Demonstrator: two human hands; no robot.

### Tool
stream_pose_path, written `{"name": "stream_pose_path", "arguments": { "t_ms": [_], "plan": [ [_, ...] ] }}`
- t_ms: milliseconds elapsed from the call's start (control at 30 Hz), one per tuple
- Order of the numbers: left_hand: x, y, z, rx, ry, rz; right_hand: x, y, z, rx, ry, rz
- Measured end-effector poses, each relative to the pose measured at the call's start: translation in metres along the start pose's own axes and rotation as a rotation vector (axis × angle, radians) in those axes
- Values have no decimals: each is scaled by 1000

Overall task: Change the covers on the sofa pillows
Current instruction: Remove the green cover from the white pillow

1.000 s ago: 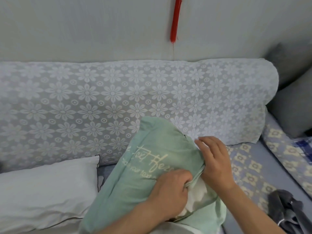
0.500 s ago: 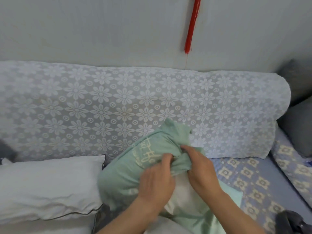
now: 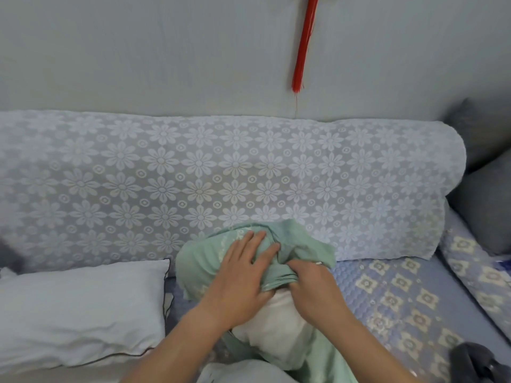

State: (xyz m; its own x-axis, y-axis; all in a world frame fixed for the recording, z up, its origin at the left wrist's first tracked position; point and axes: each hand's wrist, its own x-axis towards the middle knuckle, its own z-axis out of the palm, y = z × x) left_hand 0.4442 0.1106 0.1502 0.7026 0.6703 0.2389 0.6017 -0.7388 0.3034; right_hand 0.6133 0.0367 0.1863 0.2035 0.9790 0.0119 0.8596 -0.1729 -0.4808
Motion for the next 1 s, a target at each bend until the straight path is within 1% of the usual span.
{"name": "stream_pose_path", "arguments": {
  "t_ms": [100,200,267,333,400,467,567,633,700,767,800,867,933,1000],
  "plan": [
    [0,9,7,28,-16,-26,-12,0,0,30,60,15],
    [7,9,8,93,-52,-16,-19,-2,-5,-8,195,-10],
    [10,14,7,117,-23,-28,-24,-5,-4,-9,305,-46],
    [9,23,5,39,38,-41,-28,-5,-1,5,409,-97],
    [6,33,4,-38,88,-32,-28,1,1,60,476,-107],
    [3,40,0,-78,96,-15,-28,9,0,127,485,-75],
    [1,40,-3,-85,64,-7,-30,19,2,171,424,-51],
    [1,37,0,-115,68,-50,-33,21,4,133,350,-124],
    [0,34,4,-186,74,-126,-36,22,8,25,284,-232],
    [-2,32,5,-246,37,-187,-34,24,12,-83,262,-286],
    [-3,31,3,-279,7,-202,-33,25,12,-122,271,-286],
    [-3,33,-2,-330,-34,-190,-30,27,10,-148,339,-250],
    [-1,40,-7,-371,-46,-168,-26,29,1,-122,466,-186],
    [0,47,-10,-413,-40,-176,-20,27,-6,-139,607,-168]
  ]
}}
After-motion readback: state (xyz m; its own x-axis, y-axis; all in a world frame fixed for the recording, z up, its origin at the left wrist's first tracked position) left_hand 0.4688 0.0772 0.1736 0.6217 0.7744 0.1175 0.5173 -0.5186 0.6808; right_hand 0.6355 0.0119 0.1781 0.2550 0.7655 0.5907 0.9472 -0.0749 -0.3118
